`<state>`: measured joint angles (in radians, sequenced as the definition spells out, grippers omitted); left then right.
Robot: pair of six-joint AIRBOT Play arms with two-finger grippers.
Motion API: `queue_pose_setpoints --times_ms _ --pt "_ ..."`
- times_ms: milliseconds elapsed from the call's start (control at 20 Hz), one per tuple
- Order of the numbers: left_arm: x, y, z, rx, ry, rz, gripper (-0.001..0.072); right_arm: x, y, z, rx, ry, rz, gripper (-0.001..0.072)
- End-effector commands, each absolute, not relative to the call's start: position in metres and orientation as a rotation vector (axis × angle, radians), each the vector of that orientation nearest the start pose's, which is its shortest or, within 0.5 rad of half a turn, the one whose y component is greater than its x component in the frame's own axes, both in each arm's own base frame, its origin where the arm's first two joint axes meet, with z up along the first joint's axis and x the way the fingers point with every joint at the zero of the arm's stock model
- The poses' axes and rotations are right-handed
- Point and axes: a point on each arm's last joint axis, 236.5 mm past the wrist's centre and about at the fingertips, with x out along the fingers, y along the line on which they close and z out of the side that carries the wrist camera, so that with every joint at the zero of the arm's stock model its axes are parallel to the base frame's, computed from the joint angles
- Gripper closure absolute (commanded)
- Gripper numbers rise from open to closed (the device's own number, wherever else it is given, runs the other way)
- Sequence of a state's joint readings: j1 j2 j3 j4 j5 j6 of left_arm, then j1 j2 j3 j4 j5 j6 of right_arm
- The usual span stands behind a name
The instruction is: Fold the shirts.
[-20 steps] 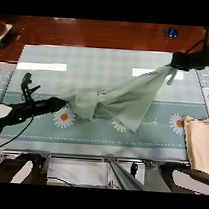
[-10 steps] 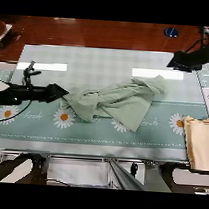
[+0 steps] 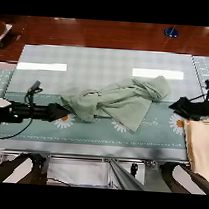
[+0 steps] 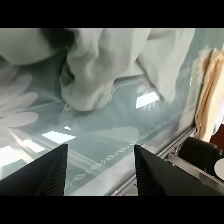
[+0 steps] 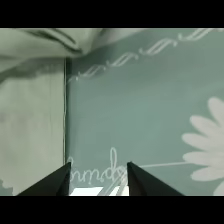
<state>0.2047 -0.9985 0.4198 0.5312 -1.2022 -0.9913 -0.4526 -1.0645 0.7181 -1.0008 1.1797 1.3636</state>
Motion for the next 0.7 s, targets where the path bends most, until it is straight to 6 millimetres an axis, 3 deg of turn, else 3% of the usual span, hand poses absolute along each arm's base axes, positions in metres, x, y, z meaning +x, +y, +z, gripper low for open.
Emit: queue_pose_setpoints --times_ms 0,150,400,450,500,650 --pt "0.241 -0.17 -0.068 -0.745 1.24 -0.545 0.0199 0.254 0.021 -0.062 0.819 1.333 0.081 0.0302" --pt "0.27 -0.175 -0.081 -0.736 1.152 -0.429 0.0199 0.247 0.026 -0.062 0.821 1.359 0.103 0.0303" --pt "0.286 -0.19 -0.086 -0.742 1.153 -0.416 0.0203 0.229 0.046 -0.071 0.746 1.457 0.159 0.0302" --pt "0.289 -0.196 -0.083 -0.736 1.158 -0.437 0.0345 0.221 0.053 -0.078 0.73 1.508 0.165 0.0302" --pt "0.288 -0.204 -0.078 -0.706 1.157 -0.494 0.068 0.216 0.06 -0.083 0.717 1.548 0.169 0.0303" --pt "0.292 -0.222 -0.053 -0.679 1.132 -0.612 0.0688 0.218 0.081 -0.091 0.72 1.583 0.2 0.0302"
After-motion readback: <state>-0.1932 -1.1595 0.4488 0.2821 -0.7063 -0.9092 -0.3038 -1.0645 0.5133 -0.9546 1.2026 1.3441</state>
